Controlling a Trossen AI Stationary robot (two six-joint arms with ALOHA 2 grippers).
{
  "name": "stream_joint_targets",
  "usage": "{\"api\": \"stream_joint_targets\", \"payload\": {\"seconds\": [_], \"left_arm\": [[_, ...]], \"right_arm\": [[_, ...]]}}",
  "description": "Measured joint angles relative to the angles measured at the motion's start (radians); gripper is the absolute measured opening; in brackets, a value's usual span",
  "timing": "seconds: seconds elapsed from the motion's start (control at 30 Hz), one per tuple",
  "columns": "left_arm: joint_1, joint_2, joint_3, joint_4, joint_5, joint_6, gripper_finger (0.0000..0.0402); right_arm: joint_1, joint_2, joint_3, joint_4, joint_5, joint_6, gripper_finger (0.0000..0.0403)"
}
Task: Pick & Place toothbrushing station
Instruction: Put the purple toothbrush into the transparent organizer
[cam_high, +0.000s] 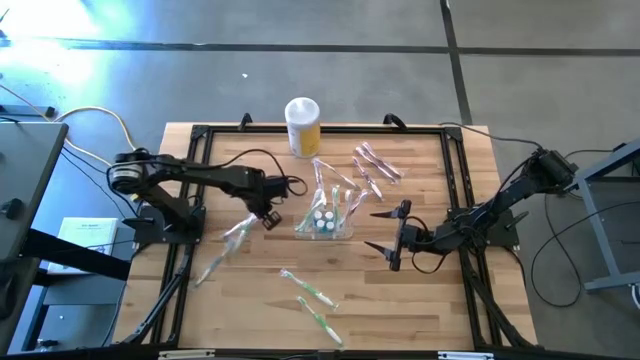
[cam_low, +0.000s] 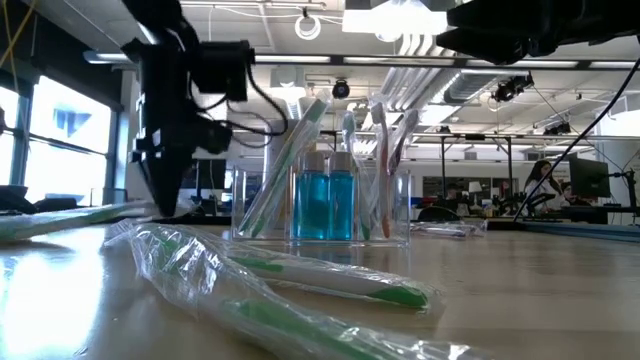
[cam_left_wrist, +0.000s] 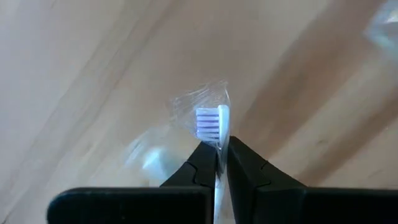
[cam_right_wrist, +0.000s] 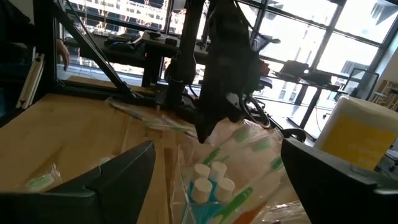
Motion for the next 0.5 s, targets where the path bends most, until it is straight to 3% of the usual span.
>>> {"api": "stream_joint_targets", "payload": {"seconds": [0.23,0.5], "left_arm": [[-0.107,-0.027,0.159,-0.018,-0.063,0.01,0.001],[-0.223,-0.097,0.319,-0.111,-0.347,0.017,0.0009]], "right_arm": [[0.0,0.0,0.0,-0.037,0.0,0.006,0.0341],[0.0,0.0,0.0,-0.036,-0.016,0.024,0.0341]]}}
